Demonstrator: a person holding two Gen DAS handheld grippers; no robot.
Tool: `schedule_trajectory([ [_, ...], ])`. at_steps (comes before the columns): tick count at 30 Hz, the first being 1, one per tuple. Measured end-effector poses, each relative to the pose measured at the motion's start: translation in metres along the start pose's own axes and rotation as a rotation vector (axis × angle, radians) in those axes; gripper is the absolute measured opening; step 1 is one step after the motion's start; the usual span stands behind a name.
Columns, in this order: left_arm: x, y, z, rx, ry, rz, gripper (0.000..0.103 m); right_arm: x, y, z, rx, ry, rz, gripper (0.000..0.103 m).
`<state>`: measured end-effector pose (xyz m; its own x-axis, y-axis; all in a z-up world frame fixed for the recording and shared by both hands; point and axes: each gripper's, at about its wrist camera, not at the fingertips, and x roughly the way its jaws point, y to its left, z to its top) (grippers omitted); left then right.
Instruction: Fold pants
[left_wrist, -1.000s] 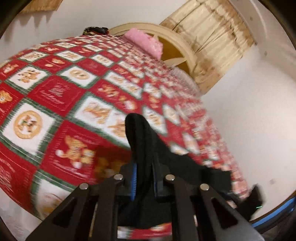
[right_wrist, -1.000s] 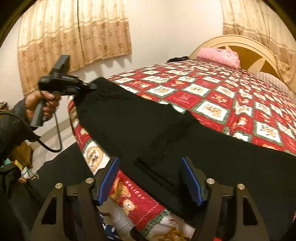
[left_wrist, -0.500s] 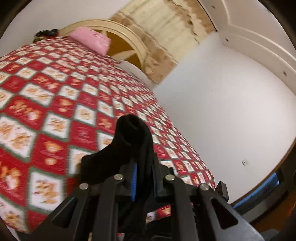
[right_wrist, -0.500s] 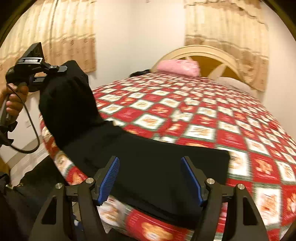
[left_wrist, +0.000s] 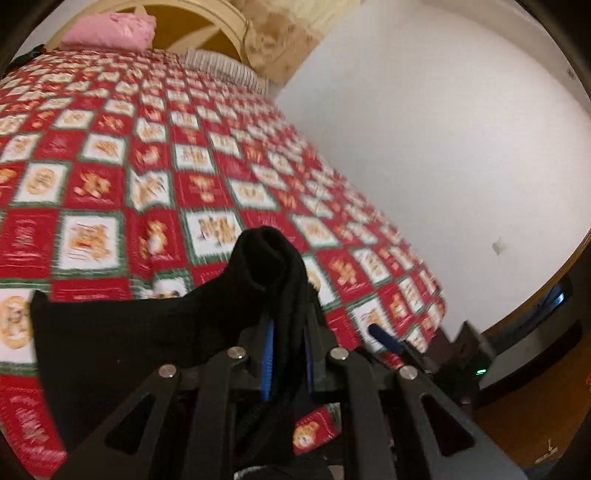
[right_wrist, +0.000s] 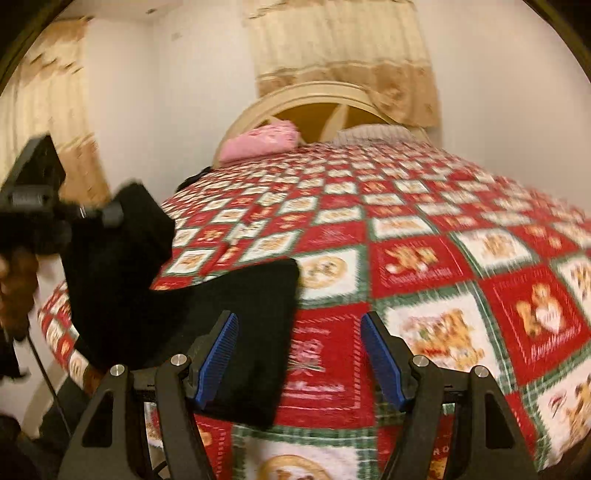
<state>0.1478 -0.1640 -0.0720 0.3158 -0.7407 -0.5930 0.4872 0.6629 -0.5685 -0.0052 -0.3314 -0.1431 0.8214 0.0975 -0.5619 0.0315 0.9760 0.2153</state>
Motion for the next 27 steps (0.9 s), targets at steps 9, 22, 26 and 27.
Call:
schedule_trajectory([
  [9, 0.027, -0.017, -0.017, 0.043, 0.035, -0.028, 0.029, 0.0, -0.017, -0.005, 0.078, -0.019, 0.05, 0.07],
  [22, -0.027, 0.036, -0.035, 0.112, -0.129, 0.254, 0.064, -0.027, 0.04, 0.016, 0.038, -0.066, 0.128, 0.071],
  [26, -0.03, 0.055, -0.047, 0.092, -0.13, 0.304, 0.064, -0.01, 0.067, 0.019, -0.003, 0.01, 0.112, 0.071],
  [27, -0.031, 0.059, -0.05, 0.085, -0.132, 0.303, 0.064, -0.003, 0.071, 0.019, 0.0, 0.034, 0.108, 0.071],
])
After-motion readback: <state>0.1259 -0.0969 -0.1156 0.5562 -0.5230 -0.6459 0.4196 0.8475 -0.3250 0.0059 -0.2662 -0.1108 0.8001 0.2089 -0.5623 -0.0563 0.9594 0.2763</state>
